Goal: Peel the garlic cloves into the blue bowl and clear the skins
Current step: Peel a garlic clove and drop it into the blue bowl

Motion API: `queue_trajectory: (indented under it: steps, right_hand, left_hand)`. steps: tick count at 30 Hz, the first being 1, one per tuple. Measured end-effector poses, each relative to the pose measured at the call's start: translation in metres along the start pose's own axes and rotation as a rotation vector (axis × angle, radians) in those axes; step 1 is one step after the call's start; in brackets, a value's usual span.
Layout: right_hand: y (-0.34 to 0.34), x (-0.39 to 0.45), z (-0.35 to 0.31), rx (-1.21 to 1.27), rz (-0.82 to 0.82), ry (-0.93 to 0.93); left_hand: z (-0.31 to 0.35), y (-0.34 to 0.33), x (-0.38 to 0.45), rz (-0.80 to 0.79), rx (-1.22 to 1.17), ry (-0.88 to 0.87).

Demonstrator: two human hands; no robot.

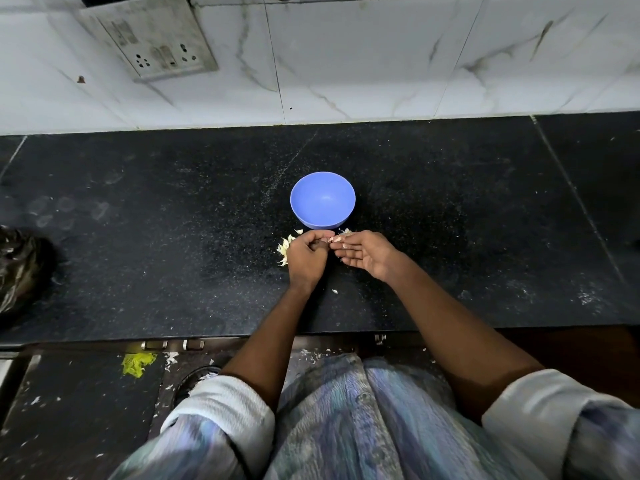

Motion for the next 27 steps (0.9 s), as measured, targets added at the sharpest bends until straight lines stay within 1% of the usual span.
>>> queue_trajectory:
  steps: [3, 7, 11, 13, 15, 17, 18, 21, 22, 24, 27]
  right_hand:
    - [0.000, 0.002, 0.001, 0.031, 0.029, -0.017]
    - [0.000, 0.004, 0.003, 0.010, 0.023, -0.038]
    - [0.000, 0.003, 0.005, -0.003, -0.010, -0.042]
    - [0.000, 0.001, 0.004, -0.041, -0.012, -0.015]
    - [-0.001, -0.001, 0.002, -0.161, 0.022, 0.083]
    - [-0.005, -0.005, -0.001, -0.289, 0.119, 0.230]
    - [-0.007, -0.006, -0.002, -0.333, 0.184, 0.298]
    - [-0.006, -0.002, -0.010, -0.522, 0.400, 0.537]
    - [-0.006, -0.001, -0.013, -0.598, 0.439, 0.601]
    - [-0.006, 0.000, -0.015, -0.687, 0.449, 0.664]
    - [-0.008, -0.005, -0.014, -0.780, 0.391, 0.722]
  left_hand:
    - [0.004, 0.001, -0.004, -0.023, 0.025, -0.080]
    - [0.006, 0.004, -0.005, 0.039, 0.118, -0.202]
    - [0.007, 0.006, -0.004, 0.042, 0.169, -0.243]
    - [0.008, 0.007, -0.007, 0.044, 0.226, -0.266]
    - [0.010, 0.007, -0.009, 0.039, 0.303, -0.313]
    - [0.011, 0.006, -0.013, 0.029, 0.398, -0.370]
    - [0.010, 0.005, -0.014, 0.027, 0.437, -0.370]
    - [0.002, 0.005, -0.010, 0.019, 0.450, -0.245]
    - [-0.001, 0.006, -0.009, 0.002, 0.446, -0.224]
    - [-0.003, 0.007, -0.010, -0.029, 0.473, -0.234]
    - [-0.003, 0.009, -0.013, -0.015, 0.492, -0.244]
Point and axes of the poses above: each hand's wrist, its own x-axis towards the middle knuckle, its own y-axis out of the back of the hand, z = x × y, the point moved 4 cm from there along x, towards the middle knuckle, and after that the axes turned 12 degrees about z, right-handed, at the moved point
